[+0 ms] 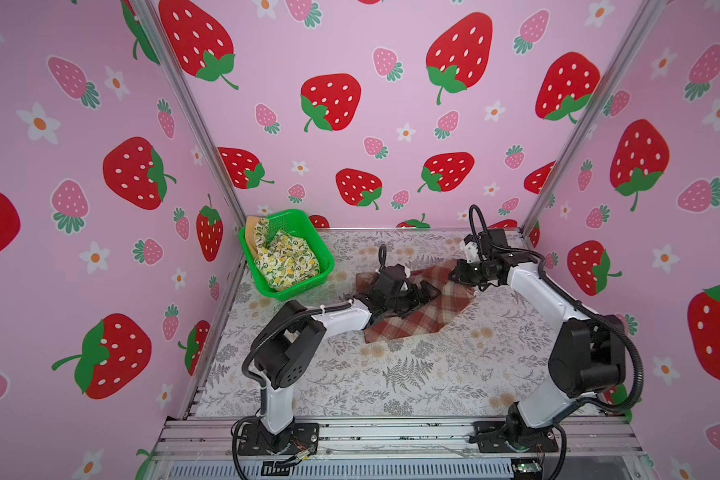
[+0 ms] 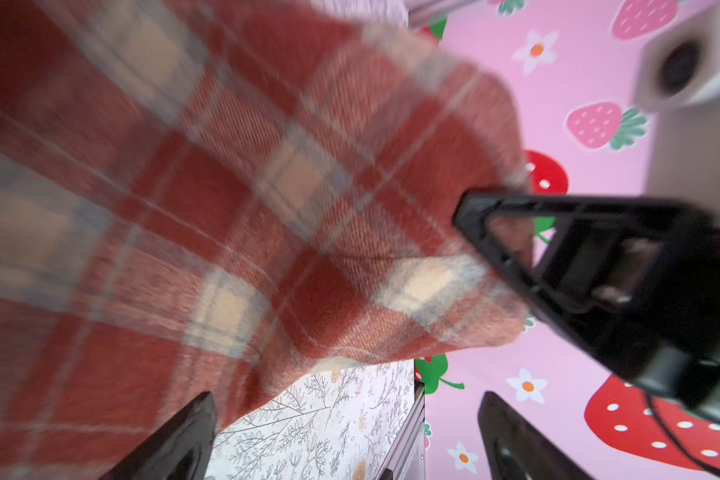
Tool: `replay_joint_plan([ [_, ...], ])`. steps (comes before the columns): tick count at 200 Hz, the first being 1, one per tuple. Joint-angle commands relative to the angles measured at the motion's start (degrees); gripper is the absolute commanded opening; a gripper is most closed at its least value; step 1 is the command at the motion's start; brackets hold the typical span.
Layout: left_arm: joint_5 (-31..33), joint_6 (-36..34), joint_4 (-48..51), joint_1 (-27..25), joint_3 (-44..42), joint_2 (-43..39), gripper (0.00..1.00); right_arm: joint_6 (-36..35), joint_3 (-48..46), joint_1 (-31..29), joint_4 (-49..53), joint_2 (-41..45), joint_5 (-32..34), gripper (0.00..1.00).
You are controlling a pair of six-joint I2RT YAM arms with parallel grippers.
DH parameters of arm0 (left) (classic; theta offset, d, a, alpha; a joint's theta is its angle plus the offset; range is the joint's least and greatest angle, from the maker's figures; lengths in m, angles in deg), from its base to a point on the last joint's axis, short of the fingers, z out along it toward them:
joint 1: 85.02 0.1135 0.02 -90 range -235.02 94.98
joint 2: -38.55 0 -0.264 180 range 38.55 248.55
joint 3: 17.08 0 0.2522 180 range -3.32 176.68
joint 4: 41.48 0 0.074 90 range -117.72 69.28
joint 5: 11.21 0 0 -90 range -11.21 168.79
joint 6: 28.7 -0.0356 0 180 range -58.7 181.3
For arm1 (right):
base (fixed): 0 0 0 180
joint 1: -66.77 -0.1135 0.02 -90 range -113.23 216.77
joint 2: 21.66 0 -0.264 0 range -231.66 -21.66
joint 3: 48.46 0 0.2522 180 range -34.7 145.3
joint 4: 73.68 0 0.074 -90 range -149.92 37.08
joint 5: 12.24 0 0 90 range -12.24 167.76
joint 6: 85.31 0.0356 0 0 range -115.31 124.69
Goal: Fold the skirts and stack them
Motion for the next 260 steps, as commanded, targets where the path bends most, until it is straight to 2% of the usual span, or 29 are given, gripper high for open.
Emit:
replay_joint_plan([
  [1, 2.0, -7.4, 9.9, 3.6, -2.6, -5.7, 0.99, 0.9, 2.2, -0.6, 0.4, -0.9, 0.9, 0.12],
  [19, 3.7, -10.8, 14.1, 6.2, -5.3, -8.7, 0.99, 1.1, 2.7, -1.2, 0.3, -1.4, 1.1, 0.12],
  [67, 3.7, -12.4, 14.0, 10.6, -11.9, -9.9, 0.99, 2.9, 3.9, -4.1, -0.4, -2.6, 2.6, 0.12],
  [107, 5.4, -14.1, 14.6, 10.9, -12.5, -7.0, 0.99, 4.8, 4.8, -6.5, -1.4, -3.7, 2.7, 0.12],
  [184, 3.9, -12.1, 8.7, 11.0, -14.6, -0.9, 1.00, 11.4, 5.9, -13.7, -5.6, -7.3, 1.2, 0.13],
  [260, 2.8, -11.6, 6.0, 11.0, -15.6, 0.0, 1.00, 19.3, 6.3, -17.9, -13.7, -12.9, -3.2, 0.16],
])
